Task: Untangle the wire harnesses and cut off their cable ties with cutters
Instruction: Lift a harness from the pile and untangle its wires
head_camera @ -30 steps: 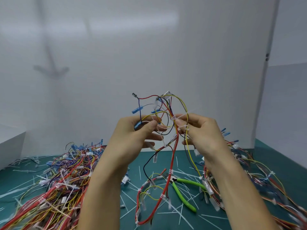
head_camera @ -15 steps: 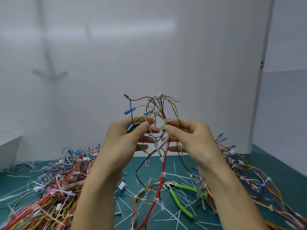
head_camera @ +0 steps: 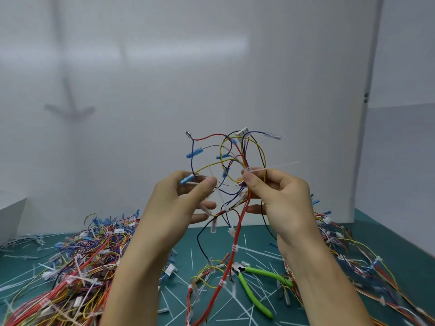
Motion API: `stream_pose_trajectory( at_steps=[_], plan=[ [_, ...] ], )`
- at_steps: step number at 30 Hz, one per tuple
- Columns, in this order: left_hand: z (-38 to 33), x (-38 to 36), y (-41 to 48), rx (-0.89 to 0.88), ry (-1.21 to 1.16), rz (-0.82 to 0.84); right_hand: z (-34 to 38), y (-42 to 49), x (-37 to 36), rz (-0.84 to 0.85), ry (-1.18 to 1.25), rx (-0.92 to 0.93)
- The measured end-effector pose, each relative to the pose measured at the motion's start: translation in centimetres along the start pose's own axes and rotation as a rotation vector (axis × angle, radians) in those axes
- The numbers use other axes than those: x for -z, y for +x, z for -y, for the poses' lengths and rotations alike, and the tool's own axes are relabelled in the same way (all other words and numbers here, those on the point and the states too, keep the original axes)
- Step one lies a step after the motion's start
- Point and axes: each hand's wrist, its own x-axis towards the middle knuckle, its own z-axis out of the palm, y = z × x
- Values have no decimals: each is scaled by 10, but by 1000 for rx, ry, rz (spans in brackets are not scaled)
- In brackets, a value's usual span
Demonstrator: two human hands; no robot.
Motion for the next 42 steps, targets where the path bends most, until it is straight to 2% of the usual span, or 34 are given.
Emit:
stream_pose_trajectory(
  at_steps=[5,9,20,24,29,32,37,42],
  plan=[
    [3,6,-1,106,133,89,-1,2,2,-16,11,-5],
    [4,8,-1,112,191,109,-2,3,4,-14,11,-10],
    [2,7,1,18,130,-71,-2,2,2,19,40,-42],
    [1,7,0,-7,126,-81,-2,2,3,10,62,-47],
    [0,7,-1,26,63,-26,-3,4,5,-3,87,-59],
    [-2,7,-4,63,4,69,-3,5,8,-35,104,-58],
    [-2,10,-5,86,233,277,-1,9,15,-124,128,-48],
    [1,13,-3,25,263,220,1,10,23,-166,146,-45]
  ],
)
